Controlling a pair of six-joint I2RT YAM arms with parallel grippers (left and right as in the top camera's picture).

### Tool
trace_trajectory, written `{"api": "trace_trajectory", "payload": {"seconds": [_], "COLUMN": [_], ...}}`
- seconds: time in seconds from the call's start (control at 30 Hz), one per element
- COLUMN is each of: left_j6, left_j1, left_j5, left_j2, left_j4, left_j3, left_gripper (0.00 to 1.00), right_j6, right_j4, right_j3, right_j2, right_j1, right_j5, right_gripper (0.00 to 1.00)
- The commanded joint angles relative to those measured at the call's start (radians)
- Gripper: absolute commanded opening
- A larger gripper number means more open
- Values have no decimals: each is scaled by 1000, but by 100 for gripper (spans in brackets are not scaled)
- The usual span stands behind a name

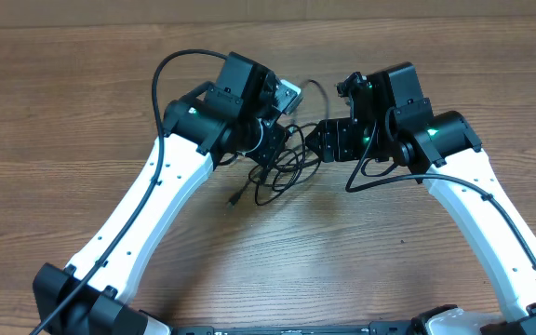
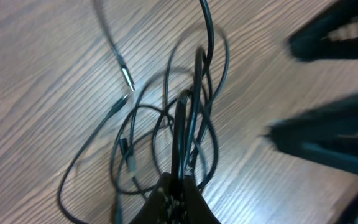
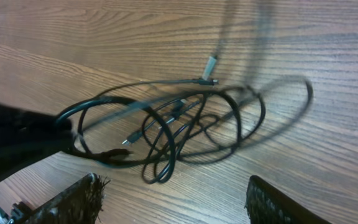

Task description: Untangle cables

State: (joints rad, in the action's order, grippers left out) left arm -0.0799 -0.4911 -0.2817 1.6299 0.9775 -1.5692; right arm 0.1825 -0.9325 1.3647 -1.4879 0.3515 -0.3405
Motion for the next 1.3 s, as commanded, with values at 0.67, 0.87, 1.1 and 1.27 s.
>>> {"api": "trace_trajectory", "payload": {"seconds": [0.67,0.87,1.1,1.27], "left_j6": [17,17,122,205], "left_j1": [-6,0,86,246], "left_j5": [-226,-179,223,352], "left_j2": [-240,-305,-323,-322], "left_j4": [-132,-129,-29,14], "left_j3": [-90,-90,-90,-90], "left_gripper": [4,4,4,4], "right_j6": [-9,130,359,372], "right_j4": [50,95,14,-53], "right_j3": [-6,-6,-6,-6], "right_j2": [-1,-1,-1,-1], "right_j1": [1,1,0,-2], "right_j5": [70,306,732,913], "right_gripper": [59,4,4,4]}}
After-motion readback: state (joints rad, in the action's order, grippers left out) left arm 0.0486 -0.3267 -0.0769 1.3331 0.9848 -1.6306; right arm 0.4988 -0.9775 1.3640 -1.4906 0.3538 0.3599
